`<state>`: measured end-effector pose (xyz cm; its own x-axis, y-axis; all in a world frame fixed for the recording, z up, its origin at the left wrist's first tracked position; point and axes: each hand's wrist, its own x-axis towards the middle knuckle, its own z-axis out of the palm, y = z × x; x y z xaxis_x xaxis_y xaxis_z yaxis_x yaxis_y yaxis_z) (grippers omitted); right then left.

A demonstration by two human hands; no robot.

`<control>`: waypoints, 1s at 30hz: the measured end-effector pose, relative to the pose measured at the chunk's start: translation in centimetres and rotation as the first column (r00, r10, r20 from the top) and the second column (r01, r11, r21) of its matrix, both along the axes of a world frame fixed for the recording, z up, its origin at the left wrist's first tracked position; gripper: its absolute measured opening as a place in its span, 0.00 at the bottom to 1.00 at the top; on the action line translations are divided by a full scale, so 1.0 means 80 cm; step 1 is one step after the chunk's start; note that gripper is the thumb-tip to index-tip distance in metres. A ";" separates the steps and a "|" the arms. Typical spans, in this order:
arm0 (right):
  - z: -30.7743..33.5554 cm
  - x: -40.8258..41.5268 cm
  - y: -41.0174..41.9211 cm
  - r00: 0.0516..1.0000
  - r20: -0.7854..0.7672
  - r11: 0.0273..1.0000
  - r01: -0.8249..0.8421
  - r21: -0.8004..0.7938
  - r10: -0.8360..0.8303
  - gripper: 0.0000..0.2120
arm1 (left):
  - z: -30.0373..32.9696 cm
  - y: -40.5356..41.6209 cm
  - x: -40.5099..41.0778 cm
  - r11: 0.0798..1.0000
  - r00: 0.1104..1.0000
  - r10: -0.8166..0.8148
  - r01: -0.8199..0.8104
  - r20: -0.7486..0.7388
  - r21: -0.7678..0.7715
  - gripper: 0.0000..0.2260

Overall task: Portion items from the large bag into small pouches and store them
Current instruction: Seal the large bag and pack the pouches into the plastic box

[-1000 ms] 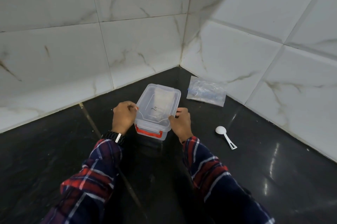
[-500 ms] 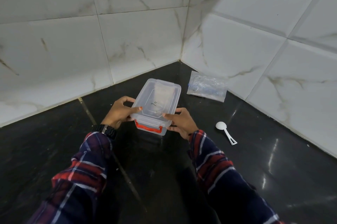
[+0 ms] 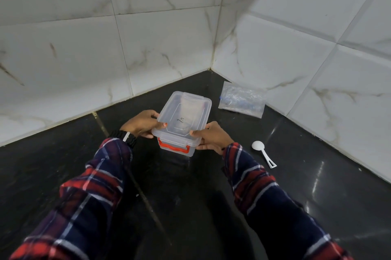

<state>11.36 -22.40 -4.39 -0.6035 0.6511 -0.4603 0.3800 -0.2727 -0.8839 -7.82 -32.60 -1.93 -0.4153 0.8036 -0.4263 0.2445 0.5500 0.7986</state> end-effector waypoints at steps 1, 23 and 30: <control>0.005 0.000 0.004 1.000 0.005 0.999 -0.020 -0.028 0.020 0.26 | 0.007 0.005 -0.002 0.998 0.999 -0.046 0.045 -0.022 -0.044 0.08; -0.010 -0.034 0.050 0.987 -0.010 0.965 0.152 -0.216 -0.157 0.25 | -0.013 0.091 -0.017 0.984 0.985 0.171 -0.170 0.009 -0.058 0.18; -0.012 -0.030 0.054 0.989 -0.011 0.959 0.142 -0.244 -0.149 0.24 | 0.012 0.121 -0.039 0.952 0.989 -0.109 0.133 0.101 -0.274 0.32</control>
